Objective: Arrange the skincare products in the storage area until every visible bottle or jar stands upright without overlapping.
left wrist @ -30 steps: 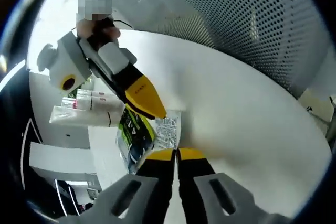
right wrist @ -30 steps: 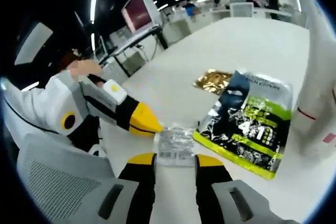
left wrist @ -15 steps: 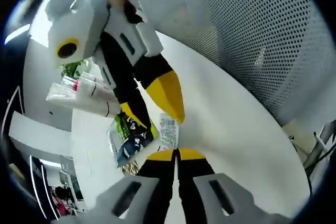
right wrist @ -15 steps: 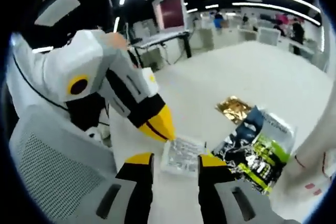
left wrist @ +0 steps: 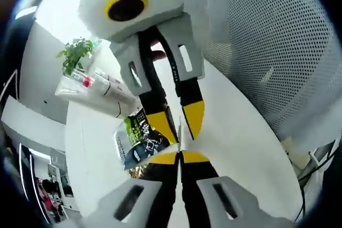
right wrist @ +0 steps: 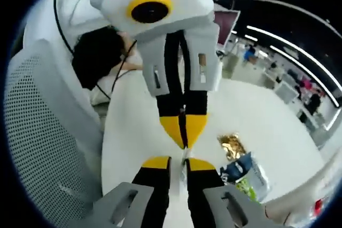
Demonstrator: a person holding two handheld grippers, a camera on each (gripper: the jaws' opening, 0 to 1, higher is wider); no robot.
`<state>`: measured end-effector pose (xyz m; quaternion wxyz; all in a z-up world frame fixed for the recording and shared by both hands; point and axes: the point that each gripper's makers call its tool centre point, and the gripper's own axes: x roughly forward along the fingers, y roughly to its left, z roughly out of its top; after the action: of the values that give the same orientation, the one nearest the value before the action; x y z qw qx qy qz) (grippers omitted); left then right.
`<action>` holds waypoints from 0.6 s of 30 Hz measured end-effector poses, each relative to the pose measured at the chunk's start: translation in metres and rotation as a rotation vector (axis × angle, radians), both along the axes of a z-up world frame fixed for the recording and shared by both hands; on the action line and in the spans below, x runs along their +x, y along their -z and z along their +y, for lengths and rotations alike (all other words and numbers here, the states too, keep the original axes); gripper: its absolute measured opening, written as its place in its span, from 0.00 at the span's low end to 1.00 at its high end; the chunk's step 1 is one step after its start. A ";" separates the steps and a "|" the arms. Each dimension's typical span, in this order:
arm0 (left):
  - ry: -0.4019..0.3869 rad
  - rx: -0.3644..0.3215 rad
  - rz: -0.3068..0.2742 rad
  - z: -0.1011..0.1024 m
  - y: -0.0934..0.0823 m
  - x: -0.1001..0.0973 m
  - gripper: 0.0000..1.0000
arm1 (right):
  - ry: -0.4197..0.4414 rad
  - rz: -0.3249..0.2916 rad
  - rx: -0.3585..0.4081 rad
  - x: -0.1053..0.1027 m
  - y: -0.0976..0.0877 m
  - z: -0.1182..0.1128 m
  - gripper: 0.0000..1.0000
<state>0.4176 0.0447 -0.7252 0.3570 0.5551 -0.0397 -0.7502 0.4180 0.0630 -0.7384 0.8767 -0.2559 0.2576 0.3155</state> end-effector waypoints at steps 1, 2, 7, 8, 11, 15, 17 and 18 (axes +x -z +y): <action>-0.001 0.003 -0.008 0.000 0.000 0.000 0.06 | 0.001 -0.017 -0.023 0.002 -0.001 -0.003 0.01; -0.002 0.005 -0.009 0.000 0.000 0.000 0.06 | 0.006 -0.032 -0.035 0.004 -0.003 -0.005 0.00; -0.042 -0.049 -0.004 -0.005 -0.007 0.007 0.06 | 0.066 -0.032 -0.008 0.009 -0.010 -0.014 0.00; -0.049 -0.063 -0.009 -0.007 -0.008 0.009 0.06 | 0.097 -0.046 0.007 0.012 -0.014 -0.018 0.00; -0.135 -0.121 0.057 -0.010 -0.013 0.016 0.09 | 0.163 -0.017 0.107 0.014 -0.021 -0.021 0.00; -0.336 -0.174 0.205 -0.009 -0.017 0.035 0.20 | 0.220 -0.007 0.176 0.018 -0.028 -0.031 0.00; -0.432 -0.205 0.305 -0.008 -0.018 0.043 0.20 | 0.266 -0.002 0.222 0.020 -0.032 -0.037 0.00; -0.476 -0.218 0.347 -0.008 -0.018 0.046 0.21 | 0.277 -0.001 0.239 0.021 -0.033 -0.039 0.00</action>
<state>0.4641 0.0369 -0.7068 0.5814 0.3710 0.0728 -0.7205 0.4389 0.0242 -0.7050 0.9361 -0.1122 0.2507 0.2197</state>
